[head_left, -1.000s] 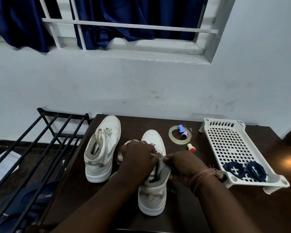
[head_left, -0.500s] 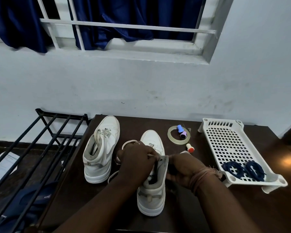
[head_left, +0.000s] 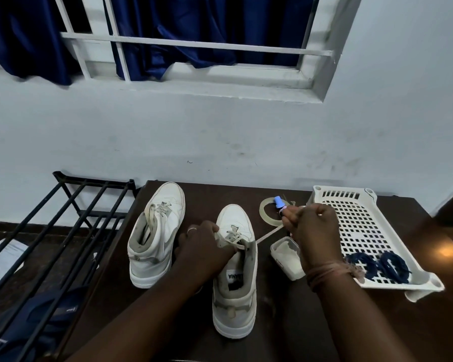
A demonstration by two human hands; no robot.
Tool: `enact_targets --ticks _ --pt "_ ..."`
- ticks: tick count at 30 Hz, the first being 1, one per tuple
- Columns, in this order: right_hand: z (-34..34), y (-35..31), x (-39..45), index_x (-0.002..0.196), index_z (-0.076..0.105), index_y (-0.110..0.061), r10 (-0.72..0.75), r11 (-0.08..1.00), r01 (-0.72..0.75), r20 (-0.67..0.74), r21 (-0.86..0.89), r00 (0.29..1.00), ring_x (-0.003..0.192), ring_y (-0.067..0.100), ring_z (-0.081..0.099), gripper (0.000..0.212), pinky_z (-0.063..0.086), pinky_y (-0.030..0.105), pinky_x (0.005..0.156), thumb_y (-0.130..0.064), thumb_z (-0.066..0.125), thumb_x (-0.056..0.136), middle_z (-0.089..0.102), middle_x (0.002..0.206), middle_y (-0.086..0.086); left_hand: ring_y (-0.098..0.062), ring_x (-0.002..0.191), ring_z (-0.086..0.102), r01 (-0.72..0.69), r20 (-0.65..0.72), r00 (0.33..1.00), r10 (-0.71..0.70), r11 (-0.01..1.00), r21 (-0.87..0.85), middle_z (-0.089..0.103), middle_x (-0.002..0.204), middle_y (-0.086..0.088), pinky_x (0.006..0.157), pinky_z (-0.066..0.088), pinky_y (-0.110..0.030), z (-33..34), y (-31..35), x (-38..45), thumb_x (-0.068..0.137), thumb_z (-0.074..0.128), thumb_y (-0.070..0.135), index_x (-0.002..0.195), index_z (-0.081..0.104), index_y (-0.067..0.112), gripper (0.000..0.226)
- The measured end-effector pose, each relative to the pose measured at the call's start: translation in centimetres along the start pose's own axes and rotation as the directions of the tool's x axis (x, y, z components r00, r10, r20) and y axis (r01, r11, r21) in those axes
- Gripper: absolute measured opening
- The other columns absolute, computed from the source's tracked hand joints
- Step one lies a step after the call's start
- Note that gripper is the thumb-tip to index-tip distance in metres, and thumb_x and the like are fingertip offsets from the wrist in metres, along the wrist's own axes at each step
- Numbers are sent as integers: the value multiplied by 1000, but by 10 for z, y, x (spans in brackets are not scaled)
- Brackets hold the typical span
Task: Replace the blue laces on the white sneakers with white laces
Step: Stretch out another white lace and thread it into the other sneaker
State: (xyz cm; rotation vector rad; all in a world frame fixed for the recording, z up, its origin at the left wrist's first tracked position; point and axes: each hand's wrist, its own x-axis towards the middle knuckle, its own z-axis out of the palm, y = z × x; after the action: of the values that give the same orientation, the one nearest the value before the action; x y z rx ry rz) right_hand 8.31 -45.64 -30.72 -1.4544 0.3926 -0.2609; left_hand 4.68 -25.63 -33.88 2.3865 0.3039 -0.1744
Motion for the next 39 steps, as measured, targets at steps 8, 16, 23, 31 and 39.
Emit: enact_targets --ticks 8,16,23,31,39 --pt "2 18 -20 61 61 -23 150 578 364 534 -730 832 65 10 61 24 51 28 67 -17 58 83 66 65 -5 -29 129 43 52 21 998 -52 999 -2 48 132 -5 110 37 -43 4 3 1 72 66 61 132 48 29 70" --pt "-1 0 -12 78 65 -10 322 904 -237 202 -355 925 45 18 48 31 42 34 59 -39 64 89 54 55 7 -30 132 41 58 28 998 -59 998 22 46 136 -7 111 35 -41 4 2 2 81 65 50 137 45 28 63" --pt "9 -1 -23 88 70 -16 315 542 184 401 -820 860 75 17 62 37 44 28 69 -46 51 98 66 82 5 -29 128 45 68 43 997 -68 998 11 50 131 -6 109 38 -41 5 2 2 75 62 55 131 49 30 63" --pt "1 -6 -25 53 48 -20 -17 797 147 222 -586 975 56 15 43 42 35 30 61 -29 75 84 45 54 -4 -28 128 48 72 51 996 -72 997 0 52 132 -8 111 38 -43 4 3 2 63 53 61 136 48 26 81" --pt "6 2 -29 73 69 -22 199 607 279 483 -744 853 66 0 57 28 46 16 64 -8 53 91 65 69 -14 -24 114 57 90 97 992 -85 995 -49 60 119 -4 103 45 -45 4 3 2 64 53 57 125 53 29 67"
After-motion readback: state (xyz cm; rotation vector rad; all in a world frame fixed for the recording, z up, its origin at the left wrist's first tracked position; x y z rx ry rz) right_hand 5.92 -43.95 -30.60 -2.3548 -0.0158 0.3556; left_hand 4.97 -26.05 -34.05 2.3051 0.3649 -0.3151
